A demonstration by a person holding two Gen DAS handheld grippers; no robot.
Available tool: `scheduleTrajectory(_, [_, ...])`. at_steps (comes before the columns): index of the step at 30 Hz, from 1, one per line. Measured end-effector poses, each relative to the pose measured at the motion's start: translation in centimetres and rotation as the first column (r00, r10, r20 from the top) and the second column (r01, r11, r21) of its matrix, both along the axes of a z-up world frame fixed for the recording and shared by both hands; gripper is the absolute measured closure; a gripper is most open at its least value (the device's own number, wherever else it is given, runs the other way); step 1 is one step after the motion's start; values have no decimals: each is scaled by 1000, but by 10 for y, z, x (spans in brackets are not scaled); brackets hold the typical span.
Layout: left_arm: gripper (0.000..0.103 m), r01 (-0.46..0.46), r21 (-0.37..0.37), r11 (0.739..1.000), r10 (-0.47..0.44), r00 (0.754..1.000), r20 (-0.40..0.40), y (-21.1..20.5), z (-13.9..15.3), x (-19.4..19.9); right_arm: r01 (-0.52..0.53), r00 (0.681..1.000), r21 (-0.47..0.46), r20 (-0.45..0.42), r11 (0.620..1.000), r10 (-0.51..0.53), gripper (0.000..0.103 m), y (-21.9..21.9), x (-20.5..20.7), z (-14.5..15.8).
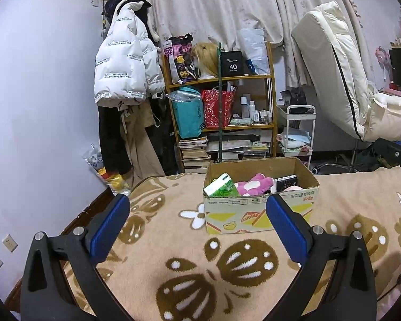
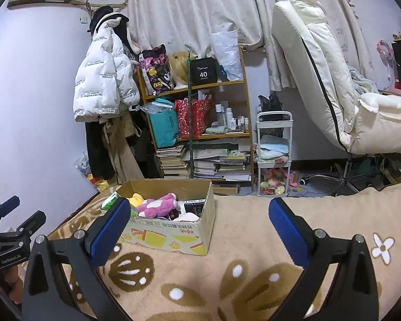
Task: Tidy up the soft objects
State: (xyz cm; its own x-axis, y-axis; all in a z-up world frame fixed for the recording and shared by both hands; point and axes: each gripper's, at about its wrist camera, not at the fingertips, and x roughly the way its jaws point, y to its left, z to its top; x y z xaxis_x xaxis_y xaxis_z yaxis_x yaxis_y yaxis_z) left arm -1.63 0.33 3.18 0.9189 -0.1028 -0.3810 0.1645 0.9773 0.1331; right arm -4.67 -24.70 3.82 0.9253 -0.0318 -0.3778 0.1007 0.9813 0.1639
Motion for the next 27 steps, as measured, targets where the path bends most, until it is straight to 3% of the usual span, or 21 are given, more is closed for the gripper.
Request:
scheduleTrajectory(13, [2, -18, -2, 1000, 18, 998, -57, -5, -17, 23, -16, 998, -45, -56, 999, 13, 0, 2, 17, -17])
scheduleTrajectory(27, [2, 9, 7, 1000, -9, 997, -81, -12, -23, 31, -18, 996, -24, -86, 1000, 16, 0, 1, 27, -22])
